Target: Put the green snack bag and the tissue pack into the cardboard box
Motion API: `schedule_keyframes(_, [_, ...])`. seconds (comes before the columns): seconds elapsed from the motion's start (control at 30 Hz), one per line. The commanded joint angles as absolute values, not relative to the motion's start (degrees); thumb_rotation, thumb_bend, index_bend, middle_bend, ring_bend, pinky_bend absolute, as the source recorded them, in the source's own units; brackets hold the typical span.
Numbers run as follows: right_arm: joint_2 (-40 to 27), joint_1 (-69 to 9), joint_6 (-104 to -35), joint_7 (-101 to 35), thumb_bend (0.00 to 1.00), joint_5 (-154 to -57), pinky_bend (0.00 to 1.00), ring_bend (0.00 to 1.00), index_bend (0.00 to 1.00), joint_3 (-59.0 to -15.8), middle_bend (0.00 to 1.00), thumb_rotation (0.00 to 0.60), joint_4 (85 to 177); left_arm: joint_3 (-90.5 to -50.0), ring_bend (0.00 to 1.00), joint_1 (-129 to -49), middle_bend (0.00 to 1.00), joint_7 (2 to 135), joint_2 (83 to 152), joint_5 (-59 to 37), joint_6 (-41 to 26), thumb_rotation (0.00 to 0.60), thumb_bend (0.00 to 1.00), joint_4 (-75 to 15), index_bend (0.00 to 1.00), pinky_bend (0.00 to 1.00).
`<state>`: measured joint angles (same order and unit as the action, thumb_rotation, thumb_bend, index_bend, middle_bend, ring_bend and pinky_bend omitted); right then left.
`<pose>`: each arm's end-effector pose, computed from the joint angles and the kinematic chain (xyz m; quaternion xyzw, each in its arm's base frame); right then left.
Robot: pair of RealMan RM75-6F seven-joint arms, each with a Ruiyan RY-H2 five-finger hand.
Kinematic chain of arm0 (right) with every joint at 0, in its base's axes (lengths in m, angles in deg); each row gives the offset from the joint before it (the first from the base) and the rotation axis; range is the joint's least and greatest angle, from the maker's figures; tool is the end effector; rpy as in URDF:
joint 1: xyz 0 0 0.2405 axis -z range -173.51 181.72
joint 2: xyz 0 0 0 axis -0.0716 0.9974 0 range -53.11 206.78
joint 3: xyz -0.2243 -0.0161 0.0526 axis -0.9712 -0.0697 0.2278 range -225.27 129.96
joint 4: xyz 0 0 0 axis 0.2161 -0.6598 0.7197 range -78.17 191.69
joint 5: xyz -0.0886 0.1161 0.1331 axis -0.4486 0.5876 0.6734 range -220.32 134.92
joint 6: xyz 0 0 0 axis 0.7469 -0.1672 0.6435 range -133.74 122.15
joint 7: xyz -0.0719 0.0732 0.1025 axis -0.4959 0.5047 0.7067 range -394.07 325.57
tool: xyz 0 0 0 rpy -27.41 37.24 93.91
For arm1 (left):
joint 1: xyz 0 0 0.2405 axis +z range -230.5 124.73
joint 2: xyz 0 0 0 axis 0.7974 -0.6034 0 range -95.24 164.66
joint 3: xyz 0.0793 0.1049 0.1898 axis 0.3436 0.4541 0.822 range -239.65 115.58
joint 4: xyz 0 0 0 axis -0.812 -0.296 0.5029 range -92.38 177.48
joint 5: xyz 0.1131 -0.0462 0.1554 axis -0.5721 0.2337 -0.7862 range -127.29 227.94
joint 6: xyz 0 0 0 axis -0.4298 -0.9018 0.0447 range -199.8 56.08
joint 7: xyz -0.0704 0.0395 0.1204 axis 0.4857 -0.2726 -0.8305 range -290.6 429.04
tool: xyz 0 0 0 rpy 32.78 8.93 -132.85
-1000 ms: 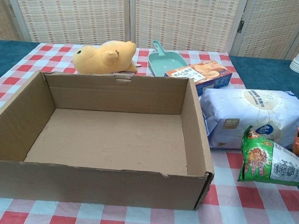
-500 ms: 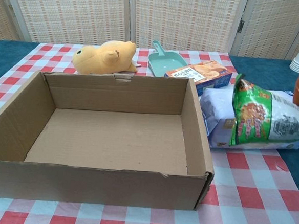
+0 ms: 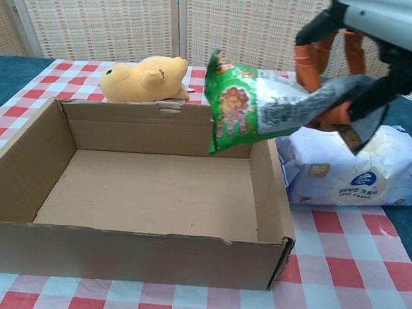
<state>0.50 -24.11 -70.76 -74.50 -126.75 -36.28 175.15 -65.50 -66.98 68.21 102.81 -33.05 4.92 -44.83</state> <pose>-0.0626 -0.2315 0.0707 0.7573 -0.2298 0.4591 0.4037 -0.2744 0.2275 0.1316 -0.6412 -0.3773 -0.3778 0.5512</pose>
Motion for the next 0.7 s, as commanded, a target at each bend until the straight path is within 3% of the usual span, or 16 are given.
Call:
schedule_keyframes(0.03, [-5.1, -28.5, -67.6, -77.0, 0.28, -123.3, 0.60, 0.43, 0.67, -33.6, 0.47, 0.600, 171.4, -65.6, 0.00, -67.0, 0.01, 68.5, 102.7, -33.0, 4.9, 0.600, 0.19, -44.8, 0.07, 0.22])
schedule_keyframes(0.43, [-20.6, -41.6, -61.8, -76.5, 0.28, -111.6, 0.61, 0.44, 0.68, -27.4, 0.48, 0.600, 154.9, -65.7, 0.00, -67.1, 0.01, 70.0, 102.5, -32.5, 4.2, 0.600, 0.19, -44.2, 0.07, 0.22])
schedule_keyframes(0.7, [-26.0, -45.4, -61.4, -71.5, 0.27, -111.6, 0.61, 0.44, 0.66, -28.2, 0.48, 0.600, 147.8, -66.0, 0.00, -67.0, 0.01, 71.5, 102.0, -32.0, 4.1, 0.600, 0.18, -43.7, 0.07, 0.22])
